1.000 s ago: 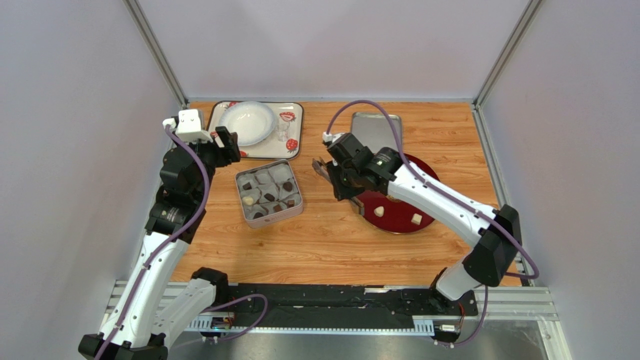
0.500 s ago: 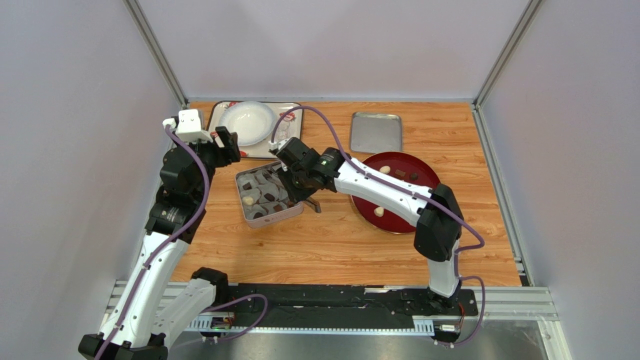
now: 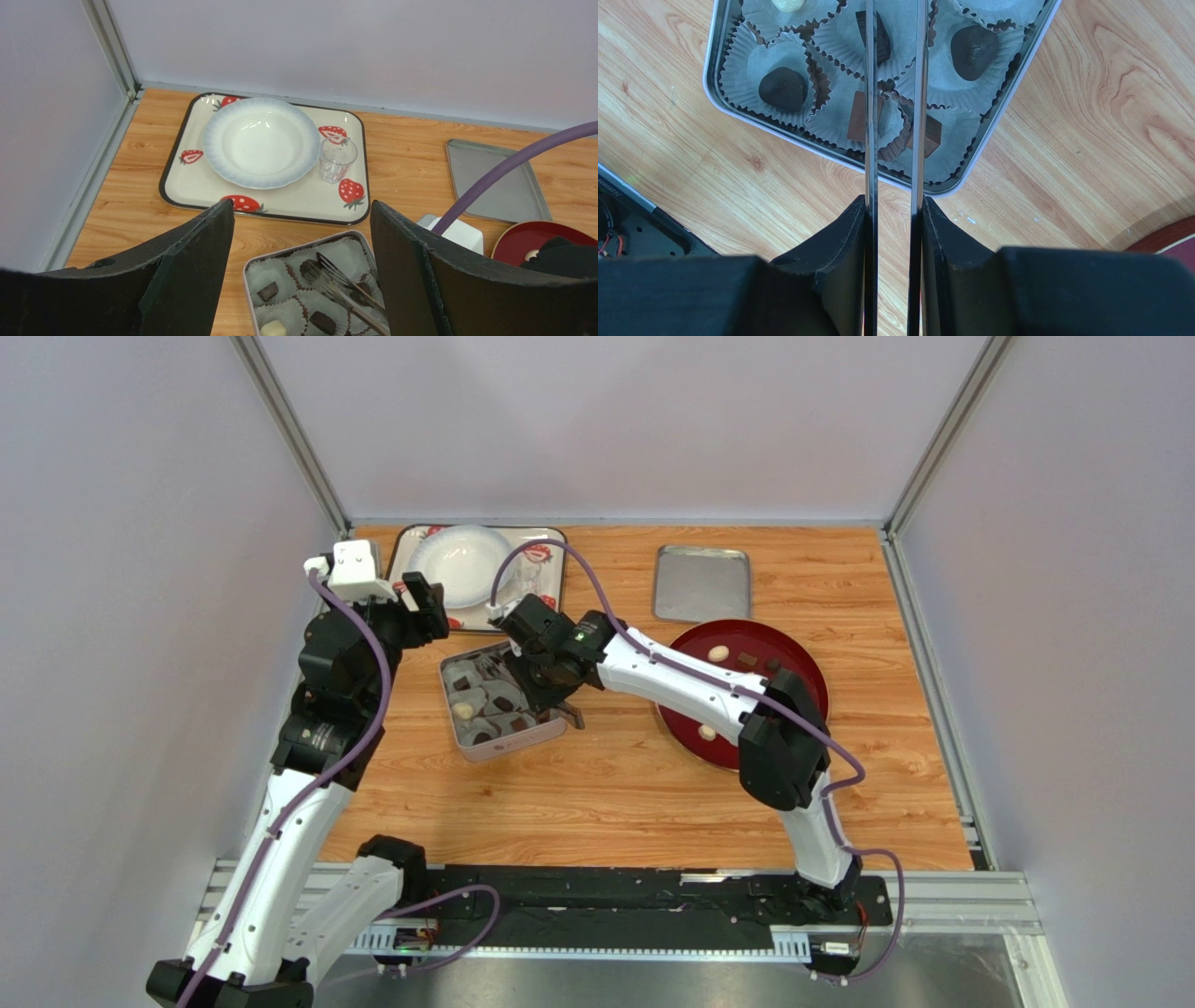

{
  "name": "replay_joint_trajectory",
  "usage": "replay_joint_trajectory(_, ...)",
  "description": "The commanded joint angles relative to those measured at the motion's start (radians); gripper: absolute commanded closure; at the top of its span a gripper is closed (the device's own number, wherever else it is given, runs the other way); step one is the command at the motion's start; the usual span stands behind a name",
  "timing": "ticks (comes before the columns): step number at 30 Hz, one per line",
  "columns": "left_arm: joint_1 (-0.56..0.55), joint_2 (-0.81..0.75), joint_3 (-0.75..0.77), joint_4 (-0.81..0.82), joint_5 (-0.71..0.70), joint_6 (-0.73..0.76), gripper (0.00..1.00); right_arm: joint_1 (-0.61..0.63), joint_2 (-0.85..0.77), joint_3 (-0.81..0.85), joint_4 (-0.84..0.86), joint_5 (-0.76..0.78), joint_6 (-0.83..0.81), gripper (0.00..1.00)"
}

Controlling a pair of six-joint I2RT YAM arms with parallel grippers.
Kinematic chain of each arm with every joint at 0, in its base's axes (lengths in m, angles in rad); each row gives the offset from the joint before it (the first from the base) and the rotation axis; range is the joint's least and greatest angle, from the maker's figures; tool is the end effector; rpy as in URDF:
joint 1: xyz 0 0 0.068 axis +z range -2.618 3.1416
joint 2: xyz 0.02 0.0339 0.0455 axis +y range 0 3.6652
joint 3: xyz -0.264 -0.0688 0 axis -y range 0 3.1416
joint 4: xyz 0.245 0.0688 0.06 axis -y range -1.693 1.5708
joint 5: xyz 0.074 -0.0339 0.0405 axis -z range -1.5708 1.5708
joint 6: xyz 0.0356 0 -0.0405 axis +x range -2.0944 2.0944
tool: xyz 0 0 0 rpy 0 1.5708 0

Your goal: Pack the chocolate

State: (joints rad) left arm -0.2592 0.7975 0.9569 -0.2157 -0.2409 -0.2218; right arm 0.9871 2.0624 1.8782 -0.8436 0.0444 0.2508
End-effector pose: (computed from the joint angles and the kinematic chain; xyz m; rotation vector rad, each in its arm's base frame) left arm 0.1727 -0.0370 0.3944 -0.1548 1.6209 -0.1740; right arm 0.2510 0.3772 0.2665 -0.9380 2.4771 0.3799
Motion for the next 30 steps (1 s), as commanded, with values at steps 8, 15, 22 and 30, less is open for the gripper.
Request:
replay_joint_trajectory(8, 0.008, -0.009, 0.045, 0.004, 0.005, -0.001, 0.21, -0.002, 0.038, 0.081, 0.047, 0.028, -0.021, 0.67)
replay_joint_trajectory(15, 0.008, -0.012, 0.045, 0.004, 0.003, -0.001, 0.21, -0.004, 0.041, 0.091, 0.051, 0.031, -0.022, 0.63)
replay_joint_trajectory(22, 0.008, -0.014, 0.046, 0.004, 0.002, -0.001, 0.21, -0.002, 0.042, 0.095, 0.049, 0.034, -0.021, 0.62)
replay_joint_trajectory(30, 0.008, -0.017, 0.045, 0.004, 0.000, 0.002, 0.21, -0.004, 0.038, 0.095, 0.049, 0.031, -0.015, 0.59)
